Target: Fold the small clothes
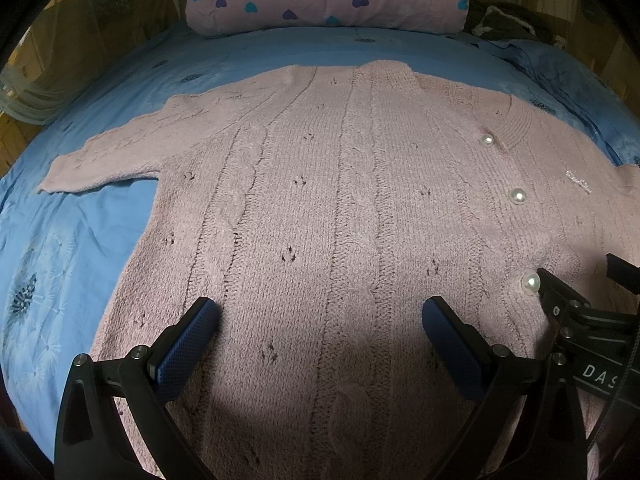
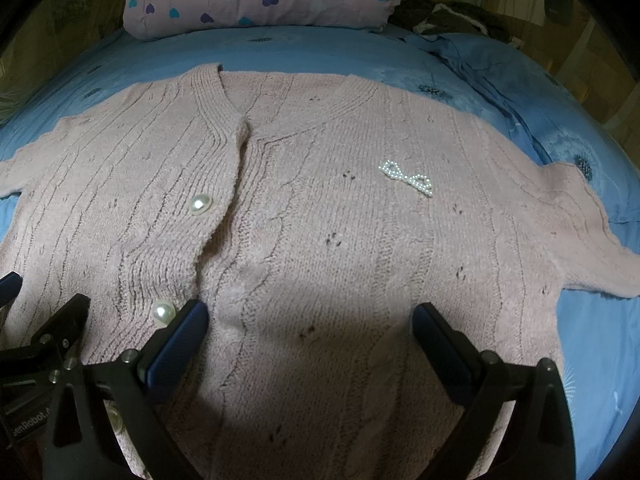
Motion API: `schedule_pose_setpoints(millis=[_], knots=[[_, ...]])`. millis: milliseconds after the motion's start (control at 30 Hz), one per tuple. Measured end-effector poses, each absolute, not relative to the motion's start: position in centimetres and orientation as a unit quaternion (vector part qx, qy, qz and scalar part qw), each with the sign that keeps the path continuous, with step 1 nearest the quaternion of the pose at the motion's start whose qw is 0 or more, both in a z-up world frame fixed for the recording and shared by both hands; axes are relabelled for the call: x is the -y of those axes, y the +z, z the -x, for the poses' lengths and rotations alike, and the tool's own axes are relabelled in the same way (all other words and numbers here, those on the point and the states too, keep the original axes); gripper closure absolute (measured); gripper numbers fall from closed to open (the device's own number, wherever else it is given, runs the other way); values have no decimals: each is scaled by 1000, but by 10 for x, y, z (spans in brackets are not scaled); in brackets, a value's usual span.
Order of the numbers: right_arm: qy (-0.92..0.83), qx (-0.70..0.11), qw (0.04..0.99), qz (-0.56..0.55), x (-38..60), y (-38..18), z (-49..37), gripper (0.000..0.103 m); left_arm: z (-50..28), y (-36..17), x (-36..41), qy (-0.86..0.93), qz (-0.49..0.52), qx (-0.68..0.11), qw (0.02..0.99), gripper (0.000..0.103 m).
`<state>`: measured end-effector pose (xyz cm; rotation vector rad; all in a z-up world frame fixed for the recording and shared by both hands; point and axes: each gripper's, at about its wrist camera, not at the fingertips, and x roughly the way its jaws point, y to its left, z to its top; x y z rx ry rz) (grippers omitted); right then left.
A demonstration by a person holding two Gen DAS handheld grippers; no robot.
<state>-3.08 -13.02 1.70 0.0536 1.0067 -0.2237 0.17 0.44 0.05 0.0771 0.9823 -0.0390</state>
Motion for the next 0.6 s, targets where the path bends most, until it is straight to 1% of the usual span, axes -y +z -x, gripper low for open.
schedule_pose_setpoints(millis=[600], knots=[[-107,-481,870,-26,130,18,31,0,-2,1,-5,-17,-39,-471,881,15]])
